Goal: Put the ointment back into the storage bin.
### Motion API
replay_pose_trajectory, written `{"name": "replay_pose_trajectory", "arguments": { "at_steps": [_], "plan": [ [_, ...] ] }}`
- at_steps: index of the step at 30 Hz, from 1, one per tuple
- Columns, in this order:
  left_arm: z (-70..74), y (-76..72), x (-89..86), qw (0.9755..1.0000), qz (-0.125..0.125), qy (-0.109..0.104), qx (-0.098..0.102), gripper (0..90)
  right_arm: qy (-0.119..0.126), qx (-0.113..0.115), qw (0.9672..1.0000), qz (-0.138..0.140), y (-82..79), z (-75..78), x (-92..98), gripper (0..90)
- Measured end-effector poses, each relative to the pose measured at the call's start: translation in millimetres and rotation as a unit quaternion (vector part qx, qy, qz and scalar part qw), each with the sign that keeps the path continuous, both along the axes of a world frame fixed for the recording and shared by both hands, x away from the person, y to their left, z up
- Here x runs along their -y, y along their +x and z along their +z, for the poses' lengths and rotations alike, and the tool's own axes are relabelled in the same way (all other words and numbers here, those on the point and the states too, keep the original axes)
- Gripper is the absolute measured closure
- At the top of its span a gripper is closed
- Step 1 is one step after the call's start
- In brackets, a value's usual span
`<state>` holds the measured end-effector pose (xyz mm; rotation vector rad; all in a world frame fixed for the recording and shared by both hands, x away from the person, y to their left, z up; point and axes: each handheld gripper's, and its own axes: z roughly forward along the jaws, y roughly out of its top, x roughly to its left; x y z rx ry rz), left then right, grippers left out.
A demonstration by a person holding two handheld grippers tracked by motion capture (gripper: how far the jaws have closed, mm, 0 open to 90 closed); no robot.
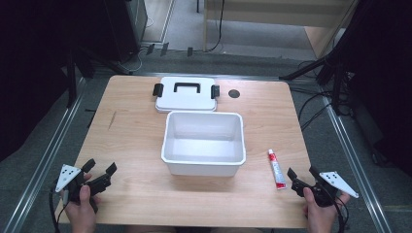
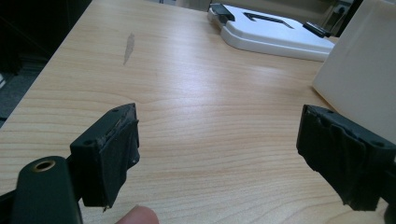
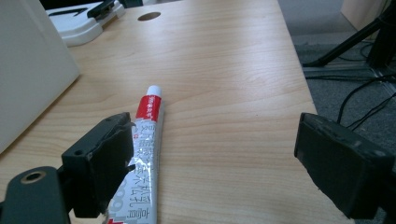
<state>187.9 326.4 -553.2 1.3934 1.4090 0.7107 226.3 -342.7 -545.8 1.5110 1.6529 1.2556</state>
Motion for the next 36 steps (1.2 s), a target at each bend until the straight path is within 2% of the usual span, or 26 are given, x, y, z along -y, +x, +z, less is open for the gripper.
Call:
{"name": "replay_pose_trajectory", "arguments": {
  "at_steps": [4,6,8,9,10,11,12,14,16,17,18,20,21,22,23,26,27,28,32,33,35,36],
  "plan": [
    [0.0,-0.9,0.0,1.0,-0.002,0.002,0.0,14.0,-0.014,-0.013,0.9998,-0.002,1.0,0.8,-1.8,12.1],
    [0.0,-1.6,0.1,1.0,-0.005,0.003,0.0,14.0,-0.033,-0.031,0.9989,-0.011,3.0,1.5,-2.7,12.9],
    [0.0,-1.8,0.2,1.0,-0.005,0.003,0.001,13.9,-0.052,-0.062,0.9966,-0.014,6.6,3.5,-3.5,13.2],
    [0.0,-1.8,0.2,1.0,-0.005,0.003,0.001,13.9,-0.052,-0.062,0.9966,-0.014,6.6,3.5,-3.5,13.2],
    [0.0,-1.7,0.1,1.0,-0.005,0.003,0.001,14.0,-0.055,-0.086,0.9947,0.005,9.2,7.4,-4.0,13.2],
    [0.0,-1.7,0.1,1.0,-0.005,0.003,0.001,14.0,-0.055,-0.086,0.9947,0.005,9.2,7.4,-4.0,13.2],
    [0.0,-1.6,0.4,1.0,-0.005,0.004,0.0,14.0,-0.075,-0.109,0.991,0.019,11.6,12.5,-6.3,13.1],
    [0.1,-1.3,0.8,1.0,-0.006,0.005,0.0,14.0,-0.095,-0.134,0.9859,0.033,14.9,19.0,-9.0,13.2],
    [0.1,-1.4,1.0,0.9999,-0.007,0.008,0.0,14.0,-0.104,-0.175,0.9781,0.046,20.1,25.2,-11.2,13.1],
    [0.1,-1.4,1.0,0.9999,-0.007,0.008,0.0,14.0,-0.104,-0.175,0.9781,0.046,20.1,25.2,-11.2,13.1],
    [0.1,-1.5,1.1,0.9999,-0.008,0.009,0.001,14.0,-0.117,-0.217,0.9674,0.057,26.5,30.2,-12.9,13.1],
    [0.1,-1.1,1.2,0.9999,-0.009,0.008,-0.001,14.0,-0.13,-0.259,0.9548,0.068,33.1,33.7,-16.2,13.2],
    [0.1,-1.1,1.2,0.9999,-0.009,0.008,-0.001,14.0,-0.13,-0.259,0.9548,0.068,33.1,33.7,-16.2,13.2],
    [0.2,-0.9,1.4,0.9999,-0.01,0.009,-0.001,14.1,-0.153,-0.291,0.9412,0.078,38.4,37.6,-21.1,13.2],
    [0.3,-0.7,1.4,0.9999,-0.011,0.012,-0.003,14.1,-0.153,-0.291,0.9412,0.078,38.4,37.6,-21.1,13.2],
    [0.4,0.1,2.7,0.9998,-0.014,0.017,-0.003,14.1,-0.171,-0.331,0.9236,0.092,47.2,45.0,-29.4,13.4],
    [0.5,0.3,3.6,0.9996,-0.016,0.021,-0.005,14.2,-0.168,-0.361,0.9121,0.1,54.2,49.7,-35.6,13.4],
    [0.6,0.5,3.9,0.9996,-0.016,0.022,-0.006,14.2,-0.173,-0.375,0.9049,0.102,57.7,51.3,-39.3,13.5],
    [0.7,1.0,3.9,0.9995,-0.02,0.022,-0.008,14.2,-0.202,-0.434,0.8713,0.107,72.5,53.8,-54.3,14.7],
    [0.7,1.1,3.9,0.9995,-0.021,0.022,-0.008,14.2,-0.211,-0.443,0.8647,0.109,76.1,54.3,-57.7,17.7],
    [0.6,1.1,3.9,0.9995,-0.021,0.022,-0.008,14.2,-0.214,-0.452,0.8592,0.106,83.1,55.6,-63.0,26.6],
    [0.6,1.0,3.9,0.9995,-0.022,0.022,-0.008,14.2,-0.21,-0.457,0.8582,0.103,86.3,55.8,-65.0,29.4]
  ]
}}
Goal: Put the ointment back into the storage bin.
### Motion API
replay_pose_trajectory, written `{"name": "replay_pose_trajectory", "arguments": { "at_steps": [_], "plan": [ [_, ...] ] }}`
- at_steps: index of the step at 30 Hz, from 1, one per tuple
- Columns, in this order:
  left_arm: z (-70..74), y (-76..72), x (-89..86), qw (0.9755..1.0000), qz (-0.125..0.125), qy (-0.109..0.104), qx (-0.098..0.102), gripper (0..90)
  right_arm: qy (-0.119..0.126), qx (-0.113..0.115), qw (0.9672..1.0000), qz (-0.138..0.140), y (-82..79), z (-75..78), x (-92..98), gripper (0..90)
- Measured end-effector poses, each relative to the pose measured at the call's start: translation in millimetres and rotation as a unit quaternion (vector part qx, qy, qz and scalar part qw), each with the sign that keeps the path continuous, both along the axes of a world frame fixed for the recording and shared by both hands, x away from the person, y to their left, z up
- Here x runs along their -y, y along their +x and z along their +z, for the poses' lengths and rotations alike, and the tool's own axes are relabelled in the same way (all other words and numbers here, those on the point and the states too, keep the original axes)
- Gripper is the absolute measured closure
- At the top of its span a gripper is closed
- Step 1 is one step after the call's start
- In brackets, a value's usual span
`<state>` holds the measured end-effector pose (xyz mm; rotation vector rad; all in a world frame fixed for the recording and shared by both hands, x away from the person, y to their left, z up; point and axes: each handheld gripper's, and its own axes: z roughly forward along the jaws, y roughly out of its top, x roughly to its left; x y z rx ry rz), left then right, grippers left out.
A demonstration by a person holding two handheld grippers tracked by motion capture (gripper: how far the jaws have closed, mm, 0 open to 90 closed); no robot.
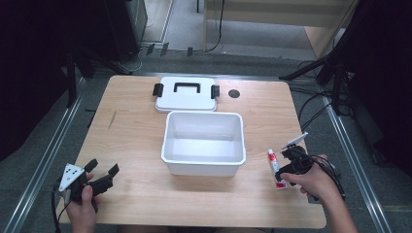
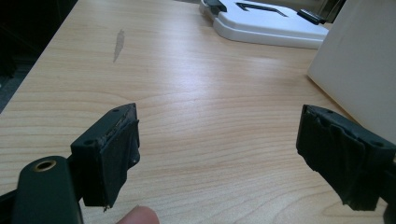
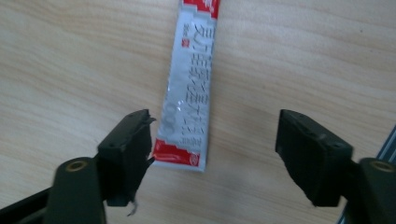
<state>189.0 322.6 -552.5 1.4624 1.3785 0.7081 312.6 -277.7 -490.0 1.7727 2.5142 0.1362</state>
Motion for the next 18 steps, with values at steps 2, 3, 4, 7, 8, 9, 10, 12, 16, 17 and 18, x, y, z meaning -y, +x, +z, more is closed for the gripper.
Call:
{"name": "replay_pose_trajectory", "arguments": {
  "at_steps": [2,3,4,7,8,9,10,12,16,17,18],
  "plan": [
    [0.0,0.0,-0.1,1.0,0.0,0.0,0.0,14.2,-0.005,-0.003,1.0,-0.005,4.9,-0.8,-4.0,35.4],
    [0.0,0.0,-0.1,1.0,0.0,-0.001,0.0,14.2,-0.01,-0.007,0.9999,-0.006,7.1,-2.2,-5.7,37.0],
    [0.0,0.0,-0.3,1.0,-0.001,-0.001,-0.001,14.2,-0.014,-0.01,0.9998,-0.008,9.1,-3.7,-7.4,40.0],
    [0.0,0.2,-0.3,1.0,-0.001,-0.002,-0.001,14.3,-0.018,-0.018,0.9995,-0.016,13.2,-6.5,-10.0,44.3],
    [0.0,0.4,-0.2,1.0,-0.003,-0.001,-0.002,14.3,-0.01,-0.026,0.9992,-0.029,17.6,-7.9,-11.4,51.0],
    [0.0,0.4,-0.1,1.0,-0.003,0.0,-0.002,14.3,-0.008,-0.025,0.9991,-0.033,19.3,-8.7,-11.8,52.4],
    [0.1,0.4,-0.1,1.0,-0.004,0.0,-0.002,14.3,-0.01,-0.026,0.999,-0.034,21.0,-9.5,-12.3,52.9],
    [0.0,0.6,0.1,1.0,-0.004,0.0,-0.002,14.3,-0.004,-0.029,0.9989,-0.038,23.6,-11.1,-13.7,54.8],
    [0.1,0.7,0.0,1.0,-0.005,0.001,-0.003,14.4,0.0,-0.034,0.9989,-0.033,26.2,-12.0,-16.5,59.1],
    [0.0,0.8,0.0,1.0,-0.005,0.001,-0.003,14.4,-0.004,-0.035,0.999,-0.03,26.9,-12.2,-17.0,60.8],
    [0.0,0.9,0.1,1.0,-0.005,0.001,-0.003,14.4,-0.006,-0.036,0.999,-0.027,28.0,-12.4,-17.7,61.6]
  ]
}}
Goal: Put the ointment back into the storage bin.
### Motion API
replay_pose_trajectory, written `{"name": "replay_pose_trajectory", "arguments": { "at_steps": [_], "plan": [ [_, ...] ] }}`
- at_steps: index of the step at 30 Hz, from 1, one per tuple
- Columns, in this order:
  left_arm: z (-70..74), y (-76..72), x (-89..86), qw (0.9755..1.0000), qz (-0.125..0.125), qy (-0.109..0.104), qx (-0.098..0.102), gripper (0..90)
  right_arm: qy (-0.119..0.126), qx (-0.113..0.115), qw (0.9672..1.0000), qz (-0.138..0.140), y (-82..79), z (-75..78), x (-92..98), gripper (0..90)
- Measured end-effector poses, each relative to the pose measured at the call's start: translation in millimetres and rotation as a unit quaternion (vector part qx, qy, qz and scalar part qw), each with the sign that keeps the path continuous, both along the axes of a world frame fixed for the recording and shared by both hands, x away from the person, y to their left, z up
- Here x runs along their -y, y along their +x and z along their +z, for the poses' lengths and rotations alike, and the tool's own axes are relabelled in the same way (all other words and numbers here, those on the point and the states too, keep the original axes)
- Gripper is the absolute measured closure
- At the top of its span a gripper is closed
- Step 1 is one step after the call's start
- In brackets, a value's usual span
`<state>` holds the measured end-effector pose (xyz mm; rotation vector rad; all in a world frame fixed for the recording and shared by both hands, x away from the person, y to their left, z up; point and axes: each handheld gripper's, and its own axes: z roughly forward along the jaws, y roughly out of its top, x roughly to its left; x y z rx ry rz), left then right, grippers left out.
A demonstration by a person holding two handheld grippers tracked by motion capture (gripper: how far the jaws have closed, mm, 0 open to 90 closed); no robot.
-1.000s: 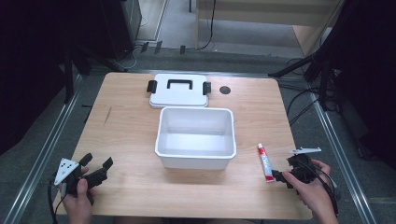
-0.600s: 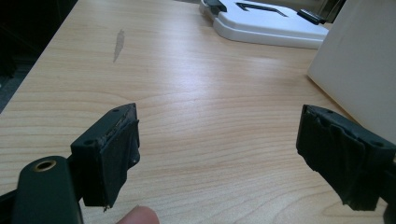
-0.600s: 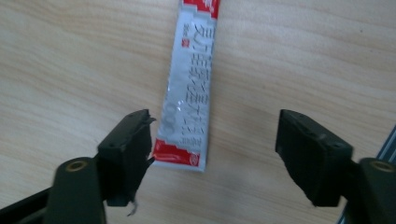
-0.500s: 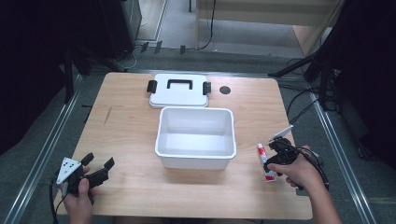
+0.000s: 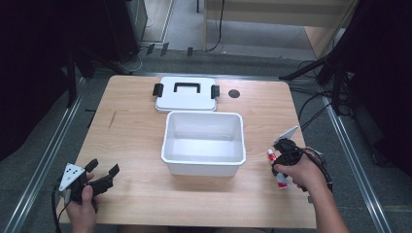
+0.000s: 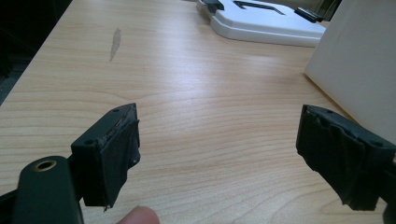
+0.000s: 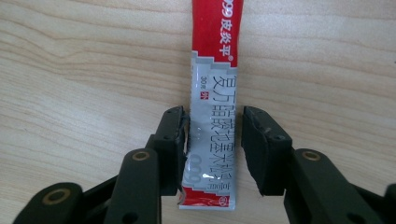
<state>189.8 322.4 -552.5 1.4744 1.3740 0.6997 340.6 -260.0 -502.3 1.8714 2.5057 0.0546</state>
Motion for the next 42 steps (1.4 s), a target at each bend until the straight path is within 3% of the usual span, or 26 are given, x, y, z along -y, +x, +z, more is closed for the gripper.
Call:
{"name": "replay_pose_trajectory", "arguments": {
  "at_steps": [14,21,42],
  "plan": [
    [0.1,0.2,0.5,1.0,-0.002,0.002,-0.002,14.4,-0.005,-0.005,0.9999,0.015,5.8,-2.0,-4.9,69.3],
    [0.2,0.2,0.7,1.0,-0.002,0.002,-0.002,14.4,0.008,-0.004,0.9998,0.02,6.5,7.0,-6.7,69.7],
    [0.1,0.7,1.2,1.0,-0.002,0.003,-0.001,14.4,0.032,0.028,0.9977,0.053,19.4,88.0,-42.3,70.1]
  ]
}}
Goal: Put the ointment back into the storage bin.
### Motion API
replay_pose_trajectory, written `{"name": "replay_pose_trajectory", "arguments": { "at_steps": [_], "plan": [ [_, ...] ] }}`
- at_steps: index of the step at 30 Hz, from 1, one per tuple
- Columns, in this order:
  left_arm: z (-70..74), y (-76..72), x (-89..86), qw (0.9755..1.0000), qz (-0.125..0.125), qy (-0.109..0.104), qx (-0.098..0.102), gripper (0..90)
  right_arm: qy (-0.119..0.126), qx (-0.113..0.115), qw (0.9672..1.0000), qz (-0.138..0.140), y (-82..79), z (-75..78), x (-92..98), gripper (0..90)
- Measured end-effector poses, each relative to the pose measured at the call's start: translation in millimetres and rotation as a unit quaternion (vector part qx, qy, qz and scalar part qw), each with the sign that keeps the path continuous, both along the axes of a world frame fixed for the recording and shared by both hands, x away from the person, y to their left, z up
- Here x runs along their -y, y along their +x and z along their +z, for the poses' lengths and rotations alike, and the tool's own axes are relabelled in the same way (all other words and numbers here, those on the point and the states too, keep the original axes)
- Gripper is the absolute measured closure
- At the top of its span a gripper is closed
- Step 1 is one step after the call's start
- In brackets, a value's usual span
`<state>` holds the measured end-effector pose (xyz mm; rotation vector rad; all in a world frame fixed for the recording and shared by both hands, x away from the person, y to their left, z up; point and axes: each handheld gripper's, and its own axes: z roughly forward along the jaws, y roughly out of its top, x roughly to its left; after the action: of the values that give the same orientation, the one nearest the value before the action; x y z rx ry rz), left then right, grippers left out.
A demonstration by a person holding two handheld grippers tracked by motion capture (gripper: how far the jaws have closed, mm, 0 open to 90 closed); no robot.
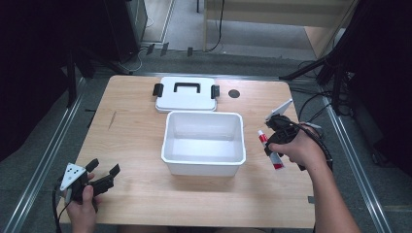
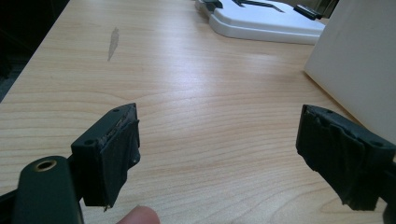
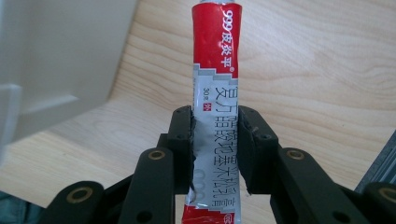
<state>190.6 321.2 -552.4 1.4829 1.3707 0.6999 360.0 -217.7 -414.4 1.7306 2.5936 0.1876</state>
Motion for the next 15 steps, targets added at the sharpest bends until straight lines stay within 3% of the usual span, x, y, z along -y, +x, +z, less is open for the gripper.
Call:
{"name": "replay_pose_trajectory", "arguments": {
  "at_steps": [8,15],
  "plan": [
    [0.0,0.3,0.1,1.0,-0.001,0.0,0.0,14.4,0.006,0.01,0.9998,0.015,5.2,27.3,-21.1,70.1],
    [0.1,0.5,0.2,1.0,-0.002,0.0,-0.002,14.4,0.01,0.012,0.9996,0.025,8.8,41.5,-36.6,70.1]
  ]
}}
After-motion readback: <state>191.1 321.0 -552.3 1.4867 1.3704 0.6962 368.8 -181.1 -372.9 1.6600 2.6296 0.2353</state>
